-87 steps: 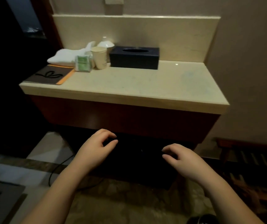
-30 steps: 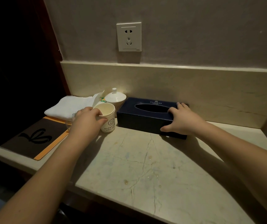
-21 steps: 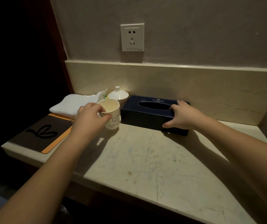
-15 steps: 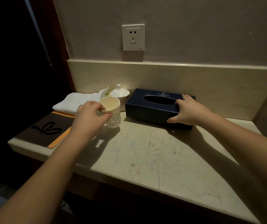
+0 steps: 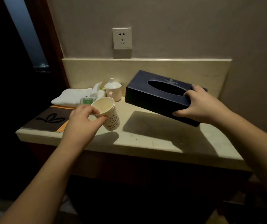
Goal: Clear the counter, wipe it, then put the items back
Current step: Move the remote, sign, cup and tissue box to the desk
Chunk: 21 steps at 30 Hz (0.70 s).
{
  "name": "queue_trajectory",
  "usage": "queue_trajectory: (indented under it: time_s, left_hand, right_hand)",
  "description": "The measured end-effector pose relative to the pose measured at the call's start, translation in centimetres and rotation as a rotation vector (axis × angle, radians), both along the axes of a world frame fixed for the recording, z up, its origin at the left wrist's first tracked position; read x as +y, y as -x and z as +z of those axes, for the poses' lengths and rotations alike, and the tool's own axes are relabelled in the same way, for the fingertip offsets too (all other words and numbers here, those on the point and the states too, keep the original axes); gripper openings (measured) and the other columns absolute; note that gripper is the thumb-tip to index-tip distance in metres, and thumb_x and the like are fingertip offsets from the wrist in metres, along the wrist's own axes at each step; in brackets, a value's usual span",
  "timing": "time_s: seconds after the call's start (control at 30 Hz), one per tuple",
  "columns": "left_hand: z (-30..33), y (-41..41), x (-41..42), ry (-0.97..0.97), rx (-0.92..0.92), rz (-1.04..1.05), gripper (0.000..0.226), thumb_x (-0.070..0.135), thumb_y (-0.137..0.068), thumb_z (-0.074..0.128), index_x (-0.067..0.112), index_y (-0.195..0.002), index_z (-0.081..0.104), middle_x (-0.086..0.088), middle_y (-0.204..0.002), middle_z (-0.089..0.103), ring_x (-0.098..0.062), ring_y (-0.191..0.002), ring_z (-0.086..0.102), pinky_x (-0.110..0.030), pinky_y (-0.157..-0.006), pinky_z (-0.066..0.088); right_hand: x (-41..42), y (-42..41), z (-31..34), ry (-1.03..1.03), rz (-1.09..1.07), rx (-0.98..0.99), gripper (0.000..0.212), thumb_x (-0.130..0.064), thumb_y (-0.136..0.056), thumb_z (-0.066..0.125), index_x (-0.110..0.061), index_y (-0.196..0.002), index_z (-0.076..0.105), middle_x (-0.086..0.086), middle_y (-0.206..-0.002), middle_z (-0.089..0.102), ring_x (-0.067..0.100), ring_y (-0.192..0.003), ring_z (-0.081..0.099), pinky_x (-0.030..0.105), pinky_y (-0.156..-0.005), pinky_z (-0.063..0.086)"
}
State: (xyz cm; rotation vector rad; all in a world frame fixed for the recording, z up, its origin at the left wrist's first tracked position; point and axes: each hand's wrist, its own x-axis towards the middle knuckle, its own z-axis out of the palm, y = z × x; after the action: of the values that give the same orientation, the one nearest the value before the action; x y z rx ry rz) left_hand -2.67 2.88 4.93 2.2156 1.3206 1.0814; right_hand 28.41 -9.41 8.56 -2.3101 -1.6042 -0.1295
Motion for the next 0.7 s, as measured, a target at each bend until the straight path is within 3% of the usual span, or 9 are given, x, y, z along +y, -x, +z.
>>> queue_trajectory:
  time_s: [0.17,0.3,0.4,0.5,0.7]
  left_hand:
    - [-0.4,1.7,-4.4,0.010,-0.059,-0.089,0.012,0.026,-0.081,0.072,0.022,-0.083,0.061,0.002,-0.114,0.054,-0.020,-0.116,0.045,-0.037,-0.096,0.036]
    - [-0.8,2.1,-7.3,0.040,-0.099,-0.158,0.012,0.026,-0.080,0.072,0.024,-0.081,0.060,0.003,-0.113,0.056,-0.022,-0.115,0.047,-0.043,-0.099,0.038]
    - [-1.3,1.8,-9.5,0.069,-0.111,-0.208,0.012,0.024,-0.080,0.074,0.025,-0.081,0.061,0.007,-0.112,0.055,-0.020,-0.115,0.048,-0.041,-0.098,0.040]
    - [-2.0,0.9,-11.6,0.082,-0.107,-0.268,0.014,0.020,-0.081,0.074,0.025,-0.080,0.061,0.008,-0.111,0.051,-0.018,-0.117,0.047,-0.031,-0.094,0.035]
    - [-4.2,-2.4,-15.9,0.154,-0.135,-0.374,0.017,0.019,-0.081,0.074,0.029,-0.078,0.060,0.023,-0.102,0.051,-0.015,-0.115,0.048,-0.028,-0.088,0.034]
  right_hand:
    - [-7.7,2.9,-0.4,-0.027,-0.020,0.067,0.056,-0.058,-0.071,0.067,-0.021,-0.109,0.051,0.004,-0.129,0.038,0.019,-0.113,0.041,0.035,-0.091,0.045]
    - [-13.2,4.5,-1.2,-0.002,-0.090,0.097,0.057,-0.054,-0.074,0.068,-0.019,-0.115,0.052,0.007,-0.139,0.032,0.020,-0.124,0.035,0.031,-0.090,0.039]
    - [-16.9,5.2,-2.3,0.029,-0.146,0.122,0.061,-0.055,-0.073,0.068,-0.020,-0.119,0.050,0.007,-0.151,0.023,0.019,-0.138,0.021,0.035,-0.102,0.035]
    - [-20.4,5.2,-3.6,0.076,-0.206,0.166,0.064,-0.057,-0.074,0.069,-0.022,-0.124,0.048,0.006,-0.159,0.008,0.017,-0.146,0.002,0.039,-0.113,0.024]
    - [-27.7,4.9,-6.9,0.117,-0.314,0.262,0.064,-0.060,-0.072,0.070,-0.027,-0.123,0.047,0.003,-0.160,0.001,0.014,-0.147,-0.006,0.038,-0.116,0.017]
